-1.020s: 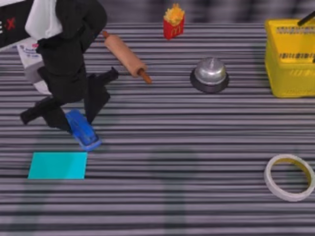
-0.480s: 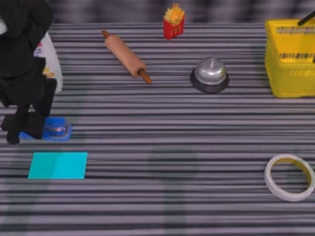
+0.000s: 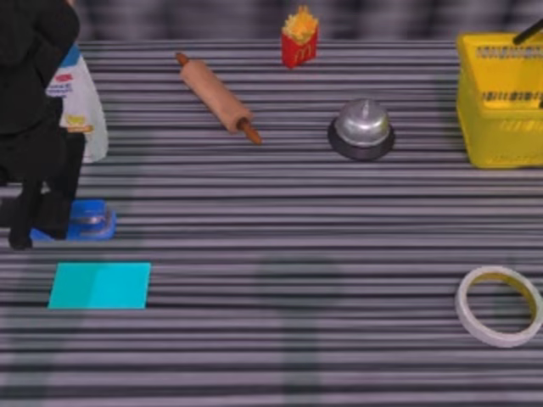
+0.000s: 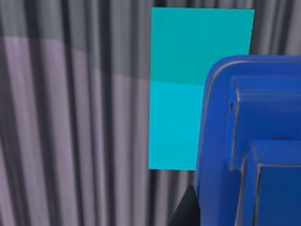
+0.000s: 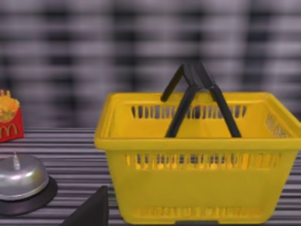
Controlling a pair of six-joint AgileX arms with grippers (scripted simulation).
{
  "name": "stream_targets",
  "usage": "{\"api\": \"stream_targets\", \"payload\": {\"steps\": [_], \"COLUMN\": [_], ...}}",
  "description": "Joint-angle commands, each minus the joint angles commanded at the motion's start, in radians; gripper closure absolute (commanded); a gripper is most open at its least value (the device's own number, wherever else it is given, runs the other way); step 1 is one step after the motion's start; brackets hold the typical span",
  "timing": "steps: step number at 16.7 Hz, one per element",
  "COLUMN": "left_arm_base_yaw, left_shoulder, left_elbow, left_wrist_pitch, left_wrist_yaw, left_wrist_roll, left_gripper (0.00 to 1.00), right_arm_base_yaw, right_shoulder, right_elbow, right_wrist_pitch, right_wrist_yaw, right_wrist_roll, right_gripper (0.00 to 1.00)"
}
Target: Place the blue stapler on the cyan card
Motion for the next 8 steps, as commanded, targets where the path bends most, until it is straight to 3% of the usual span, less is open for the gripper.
{"api": "stream_targets", "payload": {"steps": [8], "left_arm_base_yaw": [0.002], "left_shoulder": [0.095], "left_elbow": [-0.205], "left_wrist_pitch": [0.316], "left_wrist_yaw": [0.0], "left_wrist_roll": [-0.003], "left_gripper": [1.0], "right_arm_base_yaw": [0.0], "right_shoulder": [0.0], "right_elbow": [0.0], "right_wrist_pitch": [0.0], "right_wrist_yaw": [0.0], "right_wrist_roll": [0.0], "right_gripper": [0.0]}}
